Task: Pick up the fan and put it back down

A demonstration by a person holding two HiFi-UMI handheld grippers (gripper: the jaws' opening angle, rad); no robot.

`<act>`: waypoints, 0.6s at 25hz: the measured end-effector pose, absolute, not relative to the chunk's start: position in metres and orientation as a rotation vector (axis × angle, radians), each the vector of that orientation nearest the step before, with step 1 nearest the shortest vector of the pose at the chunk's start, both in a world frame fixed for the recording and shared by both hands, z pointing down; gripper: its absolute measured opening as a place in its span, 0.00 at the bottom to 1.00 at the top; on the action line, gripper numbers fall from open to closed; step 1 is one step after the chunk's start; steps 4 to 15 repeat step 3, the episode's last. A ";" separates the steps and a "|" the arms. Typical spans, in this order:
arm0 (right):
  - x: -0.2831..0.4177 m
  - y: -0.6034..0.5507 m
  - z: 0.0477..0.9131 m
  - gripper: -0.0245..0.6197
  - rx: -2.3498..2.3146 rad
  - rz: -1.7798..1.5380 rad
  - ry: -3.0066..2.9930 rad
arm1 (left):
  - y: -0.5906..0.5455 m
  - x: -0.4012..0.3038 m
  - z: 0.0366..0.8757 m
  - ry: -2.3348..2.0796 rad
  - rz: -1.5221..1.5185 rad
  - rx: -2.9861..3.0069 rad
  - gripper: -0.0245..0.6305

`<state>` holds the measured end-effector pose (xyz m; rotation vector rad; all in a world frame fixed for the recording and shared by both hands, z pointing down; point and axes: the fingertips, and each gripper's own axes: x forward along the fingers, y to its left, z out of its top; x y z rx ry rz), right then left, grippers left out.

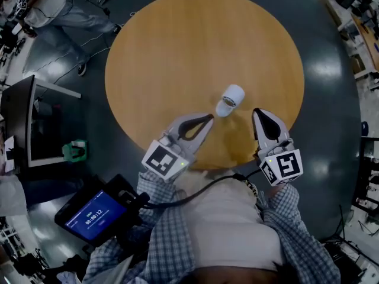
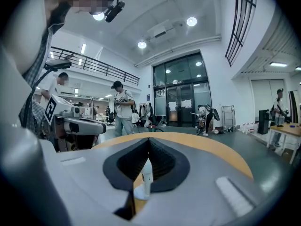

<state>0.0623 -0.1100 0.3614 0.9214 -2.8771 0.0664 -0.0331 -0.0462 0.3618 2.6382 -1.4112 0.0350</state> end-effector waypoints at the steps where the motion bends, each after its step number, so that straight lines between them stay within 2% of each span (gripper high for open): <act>1: 0.063 -0.111 0.360 0.04 0.931 0.060 -2.873 | -0.049 -0.032 0.360 -1.402 0.021 2.647 0.04; 15: 0.064 -0.112 0.356 0.04 0.948 0.047 -2.864 | -0.054 -0.029 0.355 -1.384 -0.006 2.663 0.04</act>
